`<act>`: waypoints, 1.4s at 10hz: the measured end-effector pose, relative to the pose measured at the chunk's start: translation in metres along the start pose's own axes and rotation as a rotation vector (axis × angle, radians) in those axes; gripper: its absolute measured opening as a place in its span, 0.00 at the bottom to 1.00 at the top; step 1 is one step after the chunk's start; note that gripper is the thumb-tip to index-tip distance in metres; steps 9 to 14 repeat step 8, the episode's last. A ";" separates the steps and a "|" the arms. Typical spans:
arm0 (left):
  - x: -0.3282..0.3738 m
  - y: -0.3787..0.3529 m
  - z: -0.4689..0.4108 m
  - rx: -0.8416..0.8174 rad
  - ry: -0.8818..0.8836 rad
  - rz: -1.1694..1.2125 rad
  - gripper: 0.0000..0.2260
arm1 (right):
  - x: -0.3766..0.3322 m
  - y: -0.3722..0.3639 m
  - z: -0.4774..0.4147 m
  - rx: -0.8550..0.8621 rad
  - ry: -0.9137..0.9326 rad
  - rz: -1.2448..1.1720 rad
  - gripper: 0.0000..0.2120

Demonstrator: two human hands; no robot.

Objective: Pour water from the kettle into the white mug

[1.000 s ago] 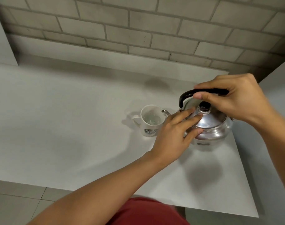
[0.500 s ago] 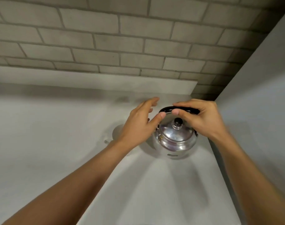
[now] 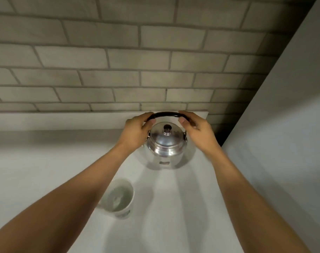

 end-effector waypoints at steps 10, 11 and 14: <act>-0.092 -0.027 -0.084 -0.030 0.226 0.178 0.23 | 0.071 -0.053 -0.067 -0.017 -0.230 -0.120 0.25; -0.092 -0.027 -0.084 -0.030 0.226 0.178 0.23 | 0.071 -0.053 -0.067 -0.017 -0.230 -0.120 0.25; -0.092 -0.027 -0.084 -0.030 0.226 0.178 0.23 | 0.071 -0.053 -0.067 -0.017 -0.230 -0.120 0.25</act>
Point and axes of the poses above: each hand's wrist, its own z-axis away from the middle knuckle, its own y-axis out of the back of the hand, x = y × z, the point moved 8 cm from there along -z, towards the middle knuckle
